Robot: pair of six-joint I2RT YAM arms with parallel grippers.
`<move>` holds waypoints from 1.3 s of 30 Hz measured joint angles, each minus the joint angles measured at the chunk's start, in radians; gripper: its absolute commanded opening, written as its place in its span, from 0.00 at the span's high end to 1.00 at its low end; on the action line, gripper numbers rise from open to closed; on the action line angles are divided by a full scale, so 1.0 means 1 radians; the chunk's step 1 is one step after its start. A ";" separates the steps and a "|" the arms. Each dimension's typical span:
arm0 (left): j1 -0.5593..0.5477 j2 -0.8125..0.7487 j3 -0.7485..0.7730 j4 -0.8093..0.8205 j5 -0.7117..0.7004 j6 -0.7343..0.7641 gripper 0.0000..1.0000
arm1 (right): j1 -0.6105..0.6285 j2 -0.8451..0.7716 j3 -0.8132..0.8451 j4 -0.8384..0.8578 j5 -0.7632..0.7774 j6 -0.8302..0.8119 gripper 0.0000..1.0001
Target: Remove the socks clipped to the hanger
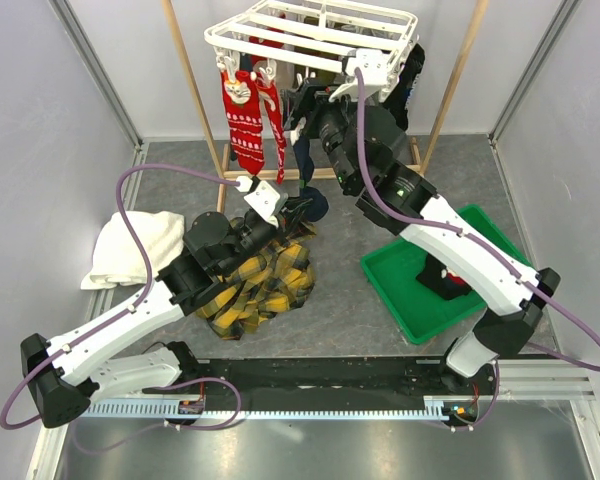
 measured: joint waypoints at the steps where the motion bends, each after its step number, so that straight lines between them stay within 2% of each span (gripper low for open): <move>1: 0.000 0.000 0.000 0.000 0.000 0.000 0.98 | 0.001 0.013 0.012 -0.003 0.013 -0.010 0.27; 13: 0.000 0.000 0.000 0.000 0.001 0.000 0.98 | 0.002 0.094 0.114 -0.012 0.084 -0.092 0.34; 16: 0.000 0.000 0.000 0.000 0.001 0.000 0.98 | 0.002 0.095 0.115 -0.006 0.089 -0.094 0.40; 20: 0.000 0.000 0.000 0.000 0.002 0.000 0.98 | 0.002 0.097 0.115 0.002 0.099 -0.100 0.59; 23: 0.000 0.000 0.000 0.000 0.004 0.000 0.98 | 0.002 0.098 0.115 0.018 0.112 -0.104 0.78; 24: 0.000 0.000 0.000 0.000 0.005 0.000 0.98 | 0.002 0.098 0.115 0.023 0.114 -0.106 0.91; 26: 0.000 0.000 0.000 0.000 0.005 0.000 0.98 | 0.001 0.098 0.115 0.036 0.117 -0.111 1.00; 33: 0.000 0.000 0.000 0.000 0.006 0.000 0.98 | 0.001 0.098 0.097 0.082 0.119 -0.116 0.98; 34: 0.000 0.000 0.000 0.000 0.006 0.000 0.98 | 0.001 0.098 0.093 0.084 0.119 -0.116 0.91; 35: 0.000 0.000 0.000 0.000 0.006 0.000 0.98 | 0.002 0.098 0.089 0.085 0.119 -0.117 0.80; 36: 0.000 0.000 0.000 0.000 0.006 0.000 0.98 | 0.002 0.098 0.085 0.085 0.119 -0.117 0.58; 38: 0.000 0.000 0.000 0.000 0.006 0.000 0.98 | 0.002 0.098 0.080 0.087 0.119 -0.119 0.45; 39: 0.000 0.000 0.000 0.000 0.006 0.000 0.98 | 0.002 0.098 0.078 0.090 0.119 -0.117 0.43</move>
